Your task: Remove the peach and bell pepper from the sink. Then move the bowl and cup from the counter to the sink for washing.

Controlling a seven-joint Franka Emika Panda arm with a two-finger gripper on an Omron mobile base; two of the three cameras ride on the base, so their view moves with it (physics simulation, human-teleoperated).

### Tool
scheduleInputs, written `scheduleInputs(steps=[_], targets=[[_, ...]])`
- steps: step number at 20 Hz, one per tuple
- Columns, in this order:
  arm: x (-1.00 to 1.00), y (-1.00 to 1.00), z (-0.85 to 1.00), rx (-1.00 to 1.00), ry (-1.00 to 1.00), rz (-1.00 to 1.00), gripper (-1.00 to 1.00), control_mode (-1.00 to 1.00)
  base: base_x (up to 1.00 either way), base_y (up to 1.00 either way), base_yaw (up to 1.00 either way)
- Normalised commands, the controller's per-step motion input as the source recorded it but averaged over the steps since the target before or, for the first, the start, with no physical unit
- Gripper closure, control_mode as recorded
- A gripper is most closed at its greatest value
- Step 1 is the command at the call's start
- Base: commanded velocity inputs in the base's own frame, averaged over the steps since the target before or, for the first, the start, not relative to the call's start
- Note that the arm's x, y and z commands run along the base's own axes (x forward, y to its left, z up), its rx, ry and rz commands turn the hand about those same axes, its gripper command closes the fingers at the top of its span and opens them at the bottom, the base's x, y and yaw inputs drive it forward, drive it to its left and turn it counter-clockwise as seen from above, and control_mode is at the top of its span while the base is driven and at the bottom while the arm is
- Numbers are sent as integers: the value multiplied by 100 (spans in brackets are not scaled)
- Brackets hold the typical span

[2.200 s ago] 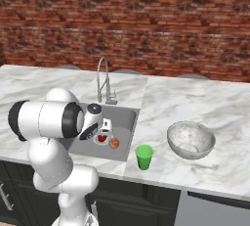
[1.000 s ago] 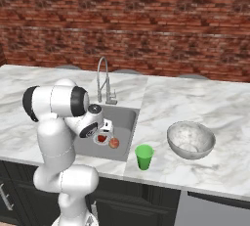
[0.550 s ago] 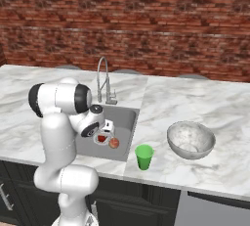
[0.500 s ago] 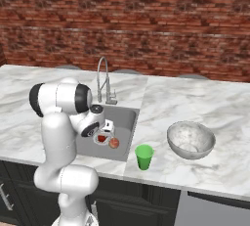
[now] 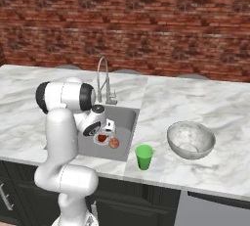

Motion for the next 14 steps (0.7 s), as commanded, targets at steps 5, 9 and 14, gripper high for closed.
scheduleInputs(steps=[5,9,14], targets=[[21,2,-16,-1,0,-2,-100,-100,0,0,0],[12,0,-13,0,0,-2,-100,-100,0,0,0],[9,0,-13,0,0,-2,-100,-100,0,0,0]])
